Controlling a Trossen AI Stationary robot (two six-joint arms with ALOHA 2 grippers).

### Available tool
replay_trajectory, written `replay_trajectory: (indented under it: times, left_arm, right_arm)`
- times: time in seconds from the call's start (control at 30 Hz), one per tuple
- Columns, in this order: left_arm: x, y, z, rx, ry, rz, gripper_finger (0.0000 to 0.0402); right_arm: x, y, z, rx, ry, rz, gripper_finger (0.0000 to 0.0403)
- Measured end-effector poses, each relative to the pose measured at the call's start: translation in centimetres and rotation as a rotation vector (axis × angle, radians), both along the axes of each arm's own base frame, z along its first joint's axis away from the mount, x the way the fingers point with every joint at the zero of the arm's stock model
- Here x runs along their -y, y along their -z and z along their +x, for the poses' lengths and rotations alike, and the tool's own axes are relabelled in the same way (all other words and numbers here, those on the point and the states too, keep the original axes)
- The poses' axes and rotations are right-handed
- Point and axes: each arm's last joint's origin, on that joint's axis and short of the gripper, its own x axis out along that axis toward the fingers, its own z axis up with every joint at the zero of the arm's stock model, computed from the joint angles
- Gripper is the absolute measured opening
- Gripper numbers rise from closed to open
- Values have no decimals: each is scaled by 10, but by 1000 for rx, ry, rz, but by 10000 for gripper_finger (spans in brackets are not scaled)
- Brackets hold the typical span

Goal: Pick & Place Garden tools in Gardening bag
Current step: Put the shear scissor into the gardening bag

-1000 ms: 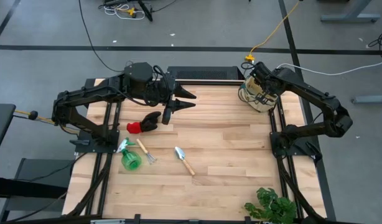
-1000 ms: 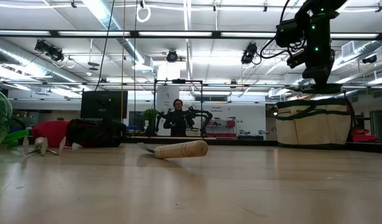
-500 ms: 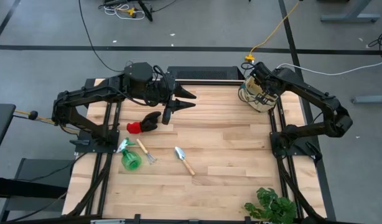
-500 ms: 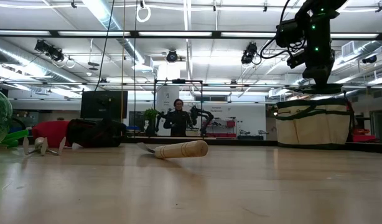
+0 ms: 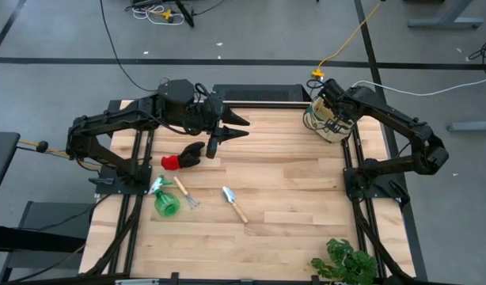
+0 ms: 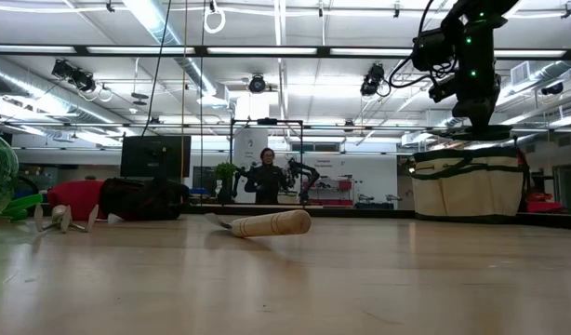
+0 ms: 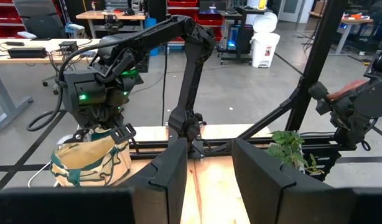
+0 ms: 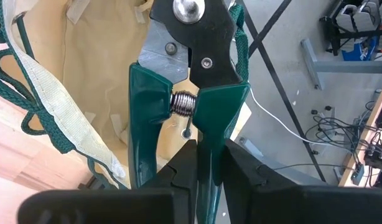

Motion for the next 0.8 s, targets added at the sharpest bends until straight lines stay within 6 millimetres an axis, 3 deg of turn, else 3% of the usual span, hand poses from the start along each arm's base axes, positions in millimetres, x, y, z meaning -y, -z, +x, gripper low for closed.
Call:
replay_trajectory:
  times: [0.8]
  left_arm:
    - [3,0,0,0,9,0,133]
  right_arm:
    - [-1,0,-1,-10,0,10,52]
